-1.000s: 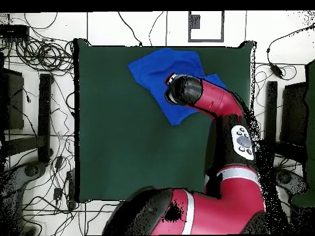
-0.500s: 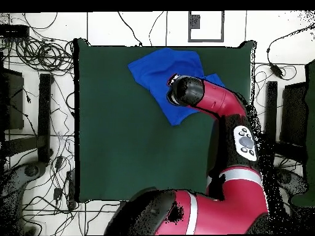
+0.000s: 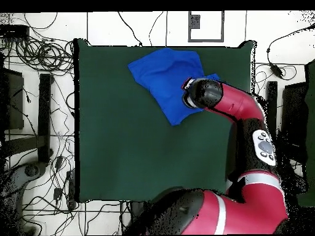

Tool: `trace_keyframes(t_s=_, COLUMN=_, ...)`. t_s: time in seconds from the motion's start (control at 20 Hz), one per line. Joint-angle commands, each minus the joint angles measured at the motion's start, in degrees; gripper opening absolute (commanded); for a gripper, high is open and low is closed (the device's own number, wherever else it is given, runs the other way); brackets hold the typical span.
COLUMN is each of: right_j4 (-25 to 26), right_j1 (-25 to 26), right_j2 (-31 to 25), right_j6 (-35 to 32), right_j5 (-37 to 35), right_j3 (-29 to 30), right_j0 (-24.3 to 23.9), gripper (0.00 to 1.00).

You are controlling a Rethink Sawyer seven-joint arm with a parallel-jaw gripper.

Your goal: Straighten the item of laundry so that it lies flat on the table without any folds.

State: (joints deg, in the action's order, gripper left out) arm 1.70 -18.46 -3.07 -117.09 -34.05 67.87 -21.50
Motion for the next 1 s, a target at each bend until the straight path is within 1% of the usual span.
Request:
trace_keyframes(t_s=0.05, right_j4=4.3, right_j1=4.0, right_j2=-8.8, right_j6=13.0, right_j5=-6.2, right_j3=1.0, right_j0=-2.4, gripper=1.00)
trace_keyframes(t_s=0.65, right_j4=8.9, right_j1=5.6, right_j2=-13.4, right_j6=15.1, right_j5=-8.1, right_j3=-1.1, right_j0=-6.7, gripper=1.00)
trace_keyframes(t_s=1.0, right_j4=10.7, right_j1=5.8, right_j2=-14.8, right_j6=14.9, right_j5=-8.0, right_j3=-1.1, right_j0=-7.9, gripper=1.00)
